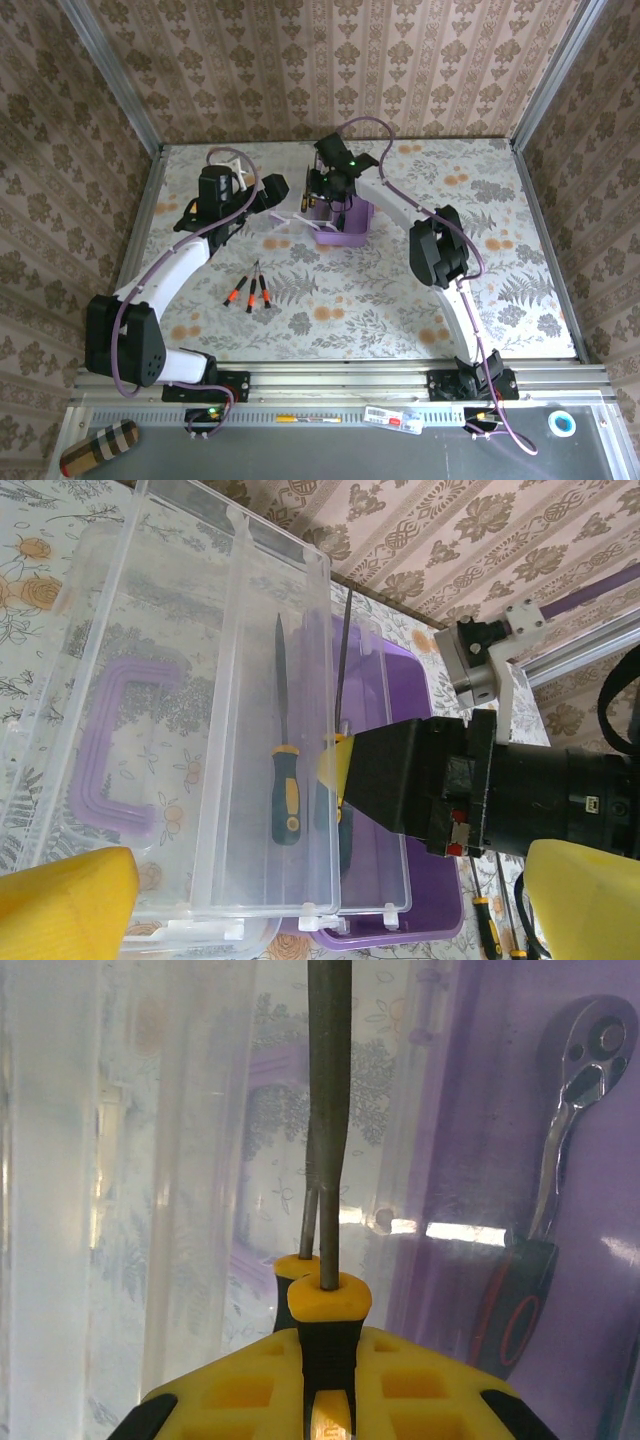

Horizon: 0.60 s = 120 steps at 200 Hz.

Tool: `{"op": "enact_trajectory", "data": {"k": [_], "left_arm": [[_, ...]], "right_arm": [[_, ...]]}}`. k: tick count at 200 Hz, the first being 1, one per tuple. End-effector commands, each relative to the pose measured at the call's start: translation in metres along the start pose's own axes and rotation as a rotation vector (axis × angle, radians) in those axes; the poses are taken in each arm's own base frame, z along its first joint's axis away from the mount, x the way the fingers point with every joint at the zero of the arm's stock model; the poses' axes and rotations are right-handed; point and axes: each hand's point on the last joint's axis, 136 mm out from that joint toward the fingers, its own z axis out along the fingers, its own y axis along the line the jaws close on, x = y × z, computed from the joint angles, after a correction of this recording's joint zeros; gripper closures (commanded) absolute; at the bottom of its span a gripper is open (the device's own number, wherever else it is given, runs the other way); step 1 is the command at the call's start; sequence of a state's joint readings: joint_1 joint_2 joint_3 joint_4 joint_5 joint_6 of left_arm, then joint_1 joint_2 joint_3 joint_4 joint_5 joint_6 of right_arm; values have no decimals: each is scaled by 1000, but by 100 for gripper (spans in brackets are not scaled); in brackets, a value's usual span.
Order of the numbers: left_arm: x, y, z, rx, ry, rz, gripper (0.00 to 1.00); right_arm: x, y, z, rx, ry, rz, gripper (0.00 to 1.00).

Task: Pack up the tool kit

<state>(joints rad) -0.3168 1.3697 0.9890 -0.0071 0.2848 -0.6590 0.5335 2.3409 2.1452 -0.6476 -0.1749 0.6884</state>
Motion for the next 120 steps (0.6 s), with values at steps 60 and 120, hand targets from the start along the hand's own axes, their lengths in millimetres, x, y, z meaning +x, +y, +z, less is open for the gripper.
{"op": "enact_trajectory", "data": {"k": [60,120], "left_arm": [[-4,-4,3,39,-3,-14,0],[-3,-5,4,44,1,-16,0]], "right_arm": [[-1,2,-9,-29,44,-3,60],[-16,24,-70,-79,-50,-54,60]]}}
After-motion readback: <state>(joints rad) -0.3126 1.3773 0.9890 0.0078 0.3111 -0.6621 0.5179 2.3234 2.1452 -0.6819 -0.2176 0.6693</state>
